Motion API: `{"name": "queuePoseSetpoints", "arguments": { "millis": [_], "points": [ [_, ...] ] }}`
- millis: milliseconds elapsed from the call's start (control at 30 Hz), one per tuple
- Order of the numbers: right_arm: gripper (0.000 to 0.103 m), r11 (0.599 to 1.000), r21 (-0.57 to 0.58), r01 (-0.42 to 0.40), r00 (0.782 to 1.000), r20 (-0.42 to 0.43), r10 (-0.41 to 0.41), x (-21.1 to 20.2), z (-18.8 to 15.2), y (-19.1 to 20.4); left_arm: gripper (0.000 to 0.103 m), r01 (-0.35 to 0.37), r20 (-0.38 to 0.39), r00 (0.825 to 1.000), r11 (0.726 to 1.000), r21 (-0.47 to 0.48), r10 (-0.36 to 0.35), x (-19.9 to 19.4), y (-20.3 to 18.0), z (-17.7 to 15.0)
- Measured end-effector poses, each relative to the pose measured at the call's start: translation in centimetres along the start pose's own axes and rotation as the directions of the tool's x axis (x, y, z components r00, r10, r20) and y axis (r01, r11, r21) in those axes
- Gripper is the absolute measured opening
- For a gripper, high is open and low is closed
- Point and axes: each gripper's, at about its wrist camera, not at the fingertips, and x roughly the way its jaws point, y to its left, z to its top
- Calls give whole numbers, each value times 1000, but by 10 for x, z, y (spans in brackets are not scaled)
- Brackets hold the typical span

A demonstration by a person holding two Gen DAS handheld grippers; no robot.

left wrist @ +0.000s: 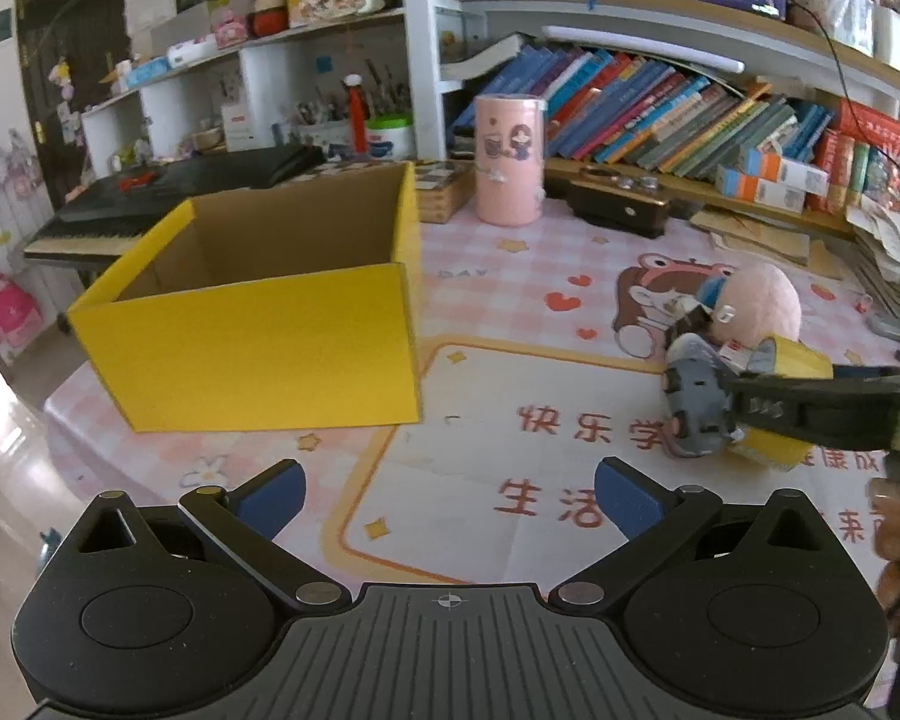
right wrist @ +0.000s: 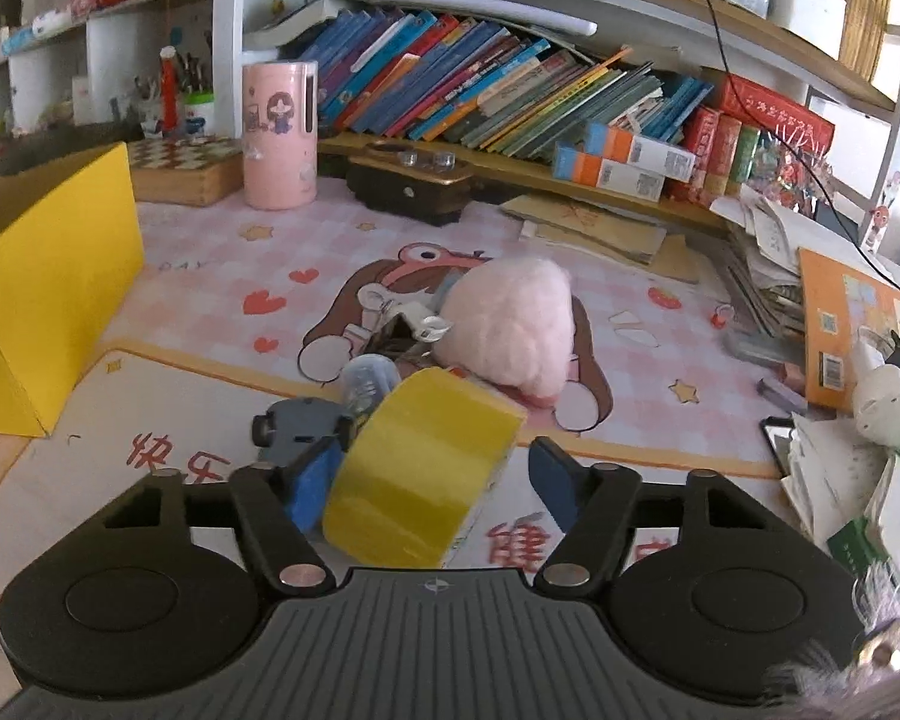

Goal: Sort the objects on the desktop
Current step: 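Grasp the yellow tape roll with the right tool while the left tool grasps the grey toy car, then lift and carry the tape roll and toy car toward the yellow box with both tools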

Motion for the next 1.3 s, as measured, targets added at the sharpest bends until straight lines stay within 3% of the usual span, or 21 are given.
{"name": "queuePoseSetpoints", "arguments": {
  "millis": [33, 67, 333, 600, 767, 900, 1067, 1133, 1200, 1300],
  "points": [
    [47, 1000, 5, 2, 1000, 8, -2, -3, 0, -6, 103, 9, -3, 1000, 1000, 4, -9, 2, -4, 0],
    [44, 1000, 6, 3, 1000, 10, -3, -6, 0, -12, 103, 19, -6, 1000, 1000, 9, -19, 4, -8, 1],
    [40, 994, 41, -99, 995, -29, 100, -15, -5, -49, 103, 136, -11, 991, 988, 79, -135, 18, -49, 8],
    [40, 999, 20, -27, 999, -30, 27, -31, -10, -88, 102, 197, -44, 980, 971, 135, -193, 44, -91, 17],
    [40, 1000, -12, -20, 999, -51, 19, -30, -16, -100, 89, 188, -67, 982, 965, 181, -179, 70, -117, 21],
    [40, 999, -40, 5, 997, -79, -8, -24, -19, -104, 66, 175, -85, 983, 965, 197, -161, 88, -129, 21],
    [44, 999, -51, 4, 995, -102, -9, -14, -22, -109, 58, 142, -91, 988, 969, 203, -126, 101, -136, 19],
    [45, 999, -52, 0, 994, -105, -6, -10, -22, -109, 50, 144, -102, 987, 968, 204, -125, 105, -137, 17],
    [44, 999, -46, -14, 993, -115, 9, -6, -22, -110, 43, 146, -111, 986, 969, 198, -126, 108, -136, 16],
    [39, 999, -32, -36, 990, -135, 31, -2, -22, -113, 42, 158, -107, 984, 970, 187, -140, 107, -132, 16]
  ]
}}
